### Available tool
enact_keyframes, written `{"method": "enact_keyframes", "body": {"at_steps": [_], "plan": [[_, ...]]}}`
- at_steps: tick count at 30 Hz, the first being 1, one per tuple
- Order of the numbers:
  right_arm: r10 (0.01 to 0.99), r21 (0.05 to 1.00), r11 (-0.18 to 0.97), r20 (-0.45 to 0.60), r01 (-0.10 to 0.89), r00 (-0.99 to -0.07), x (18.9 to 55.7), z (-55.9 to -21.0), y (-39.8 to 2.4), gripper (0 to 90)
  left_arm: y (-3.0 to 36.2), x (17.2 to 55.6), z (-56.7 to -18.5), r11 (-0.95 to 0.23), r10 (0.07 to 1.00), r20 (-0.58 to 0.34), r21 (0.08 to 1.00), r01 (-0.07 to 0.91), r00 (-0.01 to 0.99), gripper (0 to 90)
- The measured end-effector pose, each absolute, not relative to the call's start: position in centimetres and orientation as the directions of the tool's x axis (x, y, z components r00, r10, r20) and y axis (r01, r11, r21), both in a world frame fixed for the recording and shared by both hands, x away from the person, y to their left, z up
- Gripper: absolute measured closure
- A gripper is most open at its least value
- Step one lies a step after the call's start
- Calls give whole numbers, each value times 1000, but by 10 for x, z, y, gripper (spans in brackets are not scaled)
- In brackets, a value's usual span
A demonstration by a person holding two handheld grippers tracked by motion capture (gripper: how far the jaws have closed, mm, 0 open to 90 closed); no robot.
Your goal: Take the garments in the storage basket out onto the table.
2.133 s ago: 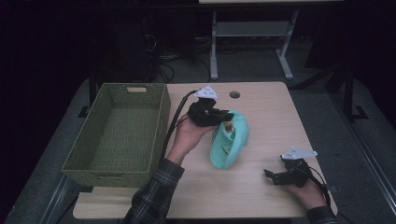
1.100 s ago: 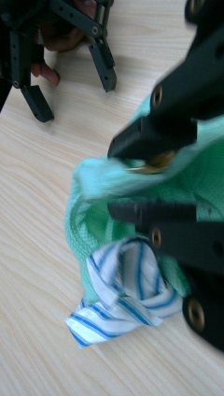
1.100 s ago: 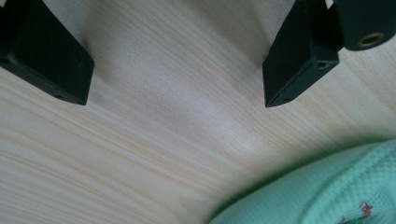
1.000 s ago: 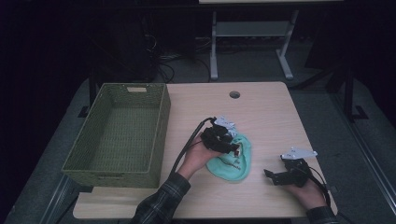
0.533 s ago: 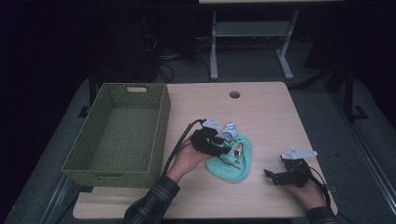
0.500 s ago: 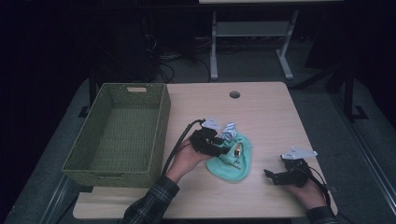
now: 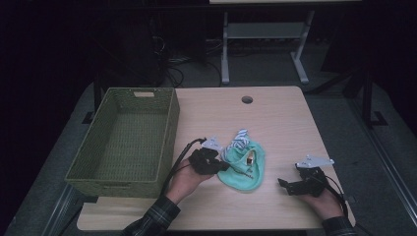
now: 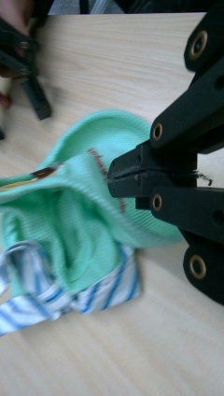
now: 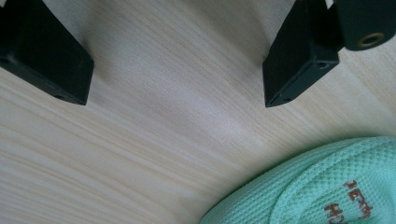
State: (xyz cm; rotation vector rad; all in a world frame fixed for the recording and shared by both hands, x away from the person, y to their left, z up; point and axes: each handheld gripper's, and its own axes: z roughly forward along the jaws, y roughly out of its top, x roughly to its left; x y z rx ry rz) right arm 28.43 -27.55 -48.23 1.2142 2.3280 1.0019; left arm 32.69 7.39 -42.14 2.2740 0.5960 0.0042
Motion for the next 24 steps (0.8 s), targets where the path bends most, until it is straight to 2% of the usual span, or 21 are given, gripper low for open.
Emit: {"method": "enact_keyframes", "body": {"at_steps": [13, 20, 24], "plan": [[822, 715, 391, 13, 580, -570, 283, -482, -275, 60, 65, 319, -450, -679, 426, -92, 625, 386, 900, 892], [822, 710, 383, 29, 591, -568, 285, -482, -276, 60, 66, 322, -457, -686, 436, -88, 611, 394, 896, 891], [816, 694, 400, 27, 598, -577, 285, -479, -275, 109, 67, 322, -458, -676, 440, -102, 617, 404, 892, 890]]}}
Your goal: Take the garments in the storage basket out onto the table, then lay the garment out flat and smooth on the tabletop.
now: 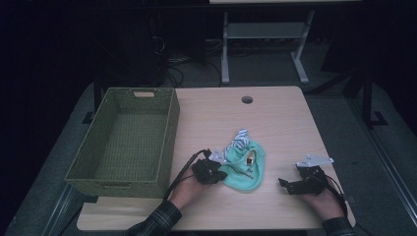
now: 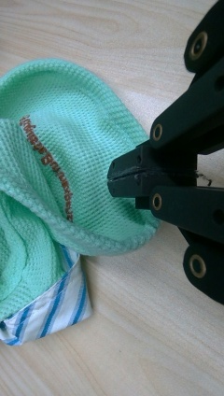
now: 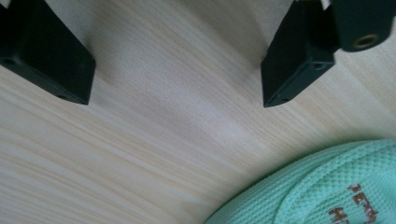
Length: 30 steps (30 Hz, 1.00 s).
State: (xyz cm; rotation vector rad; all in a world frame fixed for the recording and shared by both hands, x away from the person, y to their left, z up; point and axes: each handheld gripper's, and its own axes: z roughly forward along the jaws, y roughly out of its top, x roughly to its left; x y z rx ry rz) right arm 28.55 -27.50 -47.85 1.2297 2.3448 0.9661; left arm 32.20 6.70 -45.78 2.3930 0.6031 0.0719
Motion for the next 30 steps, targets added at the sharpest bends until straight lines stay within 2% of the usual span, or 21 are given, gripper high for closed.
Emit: {"method": "enact_keyframes", "body": {"at_steps": [12, 19, 25, 30], "plan": [[783, 706, 376, 104, 600, -613, 306, -453, -269, 212, 67, 324, -458, -687, 429, -106, 606, 400, 897, 892], [762, 734, 355, 132, 579, -634, 327, -435, -268, 342, 69, 326, -459, -675, 433, -127, 611, 414, 893, 893], [744, 752, 371, 111, 545, -659, 344, -427, -262, 431, 68, 325, -458, -674, 441, -124, 608, 419, 889, 893], [738, 758, 373, 107, 535, -666, 359, -424, -258, 464, 69, 326, -459, -670, 438, -131, 613, 419, 890, 894]]}}
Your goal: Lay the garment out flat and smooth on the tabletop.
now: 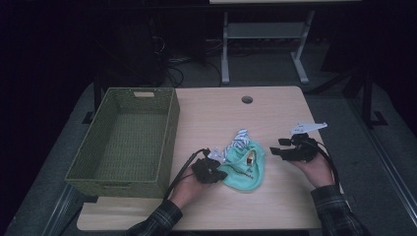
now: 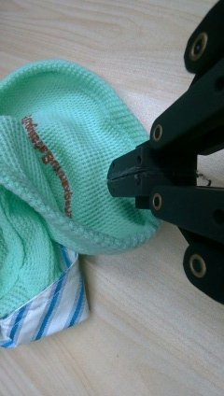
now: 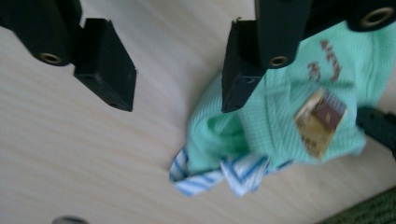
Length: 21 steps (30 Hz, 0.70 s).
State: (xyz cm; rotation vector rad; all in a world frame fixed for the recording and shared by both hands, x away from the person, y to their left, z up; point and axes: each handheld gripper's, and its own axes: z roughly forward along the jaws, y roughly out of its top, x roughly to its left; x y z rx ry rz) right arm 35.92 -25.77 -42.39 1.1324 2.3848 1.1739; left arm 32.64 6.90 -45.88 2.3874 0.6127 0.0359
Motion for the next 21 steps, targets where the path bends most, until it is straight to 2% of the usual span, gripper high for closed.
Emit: {"method": "enact_keyframes", "body": {"at_steps": [16, 21], "plan": [[692, 730, 396, 162, 557, -704, 412, -424, -222, 532, 69, 326, -458, -678, 437, -115, 609, 411, 892, 894], [679, 725, 403, 173, 559, -714, 427, -432, -214, 587, 68, 326, -458, -677, 438, -119, 608, 414, 891, 894]]}}
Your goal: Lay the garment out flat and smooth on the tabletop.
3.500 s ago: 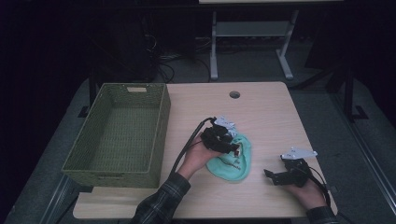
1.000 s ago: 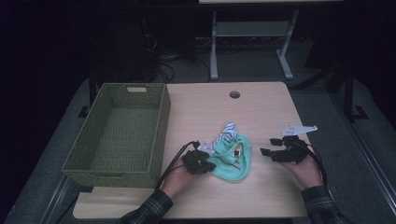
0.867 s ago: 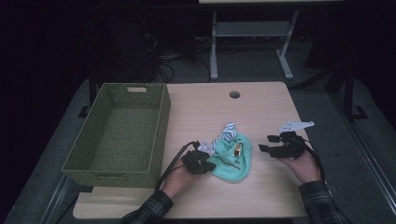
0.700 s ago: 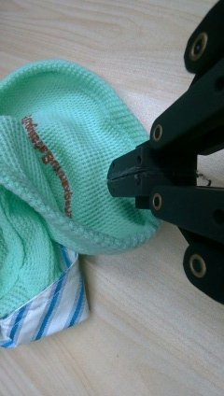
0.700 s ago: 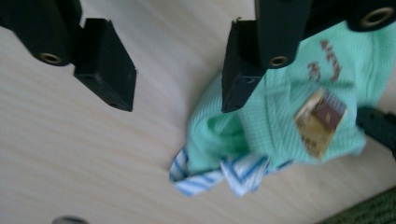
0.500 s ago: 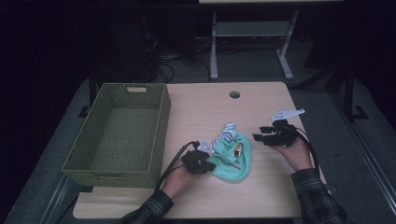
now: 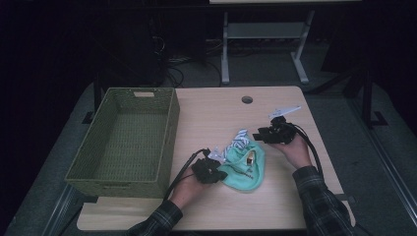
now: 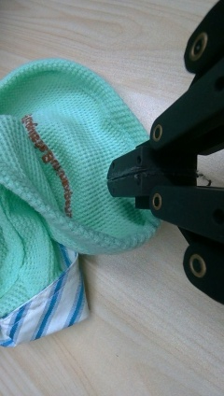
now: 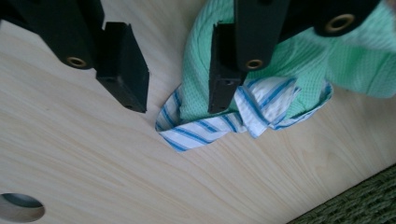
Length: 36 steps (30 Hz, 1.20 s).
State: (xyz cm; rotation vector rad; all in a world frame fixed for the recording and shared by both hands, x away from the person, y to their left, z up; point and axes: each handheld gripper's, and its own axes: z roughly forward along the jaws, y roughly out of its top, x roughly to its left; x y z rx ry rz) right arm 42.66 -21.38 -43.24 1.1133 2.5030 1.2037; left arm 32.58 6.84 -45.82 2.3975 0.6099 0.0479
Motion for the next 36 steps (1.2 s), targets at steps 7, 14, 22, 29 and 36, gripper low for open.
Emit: {"method": "enact_keyframes", "body": {"at_steps": [7, 14, 22, 29, 36], "plan": [[662, 703, 440, 166, 559, -731, 442, -442, -200, 630, 67, 325, -458, -670, 444, -121, 613, 419, 888, 893], [640, 682, 465, 182, 564, -747, 448, -453, -187, 665, 68, 324, -459, -670, 444, -120, 614, 418, 888, 894], [620, 654, 506, 177, 562, -764, 448, -468, -185, 735, 66, 322, -459, -654, 459, -126, 622, 430, 879, 894], [607, 647, 537, 149, 541, -781, 445, -466, -182, 865, 66, 322, -459, -654, 461, -124, 623, 430, 879, 893], [619, 656, 536, 124, 532, -776, 445, -460, -186, 882, 66, 322, -458, -671, 451, -98, 618, 410, 887, 894]]}}
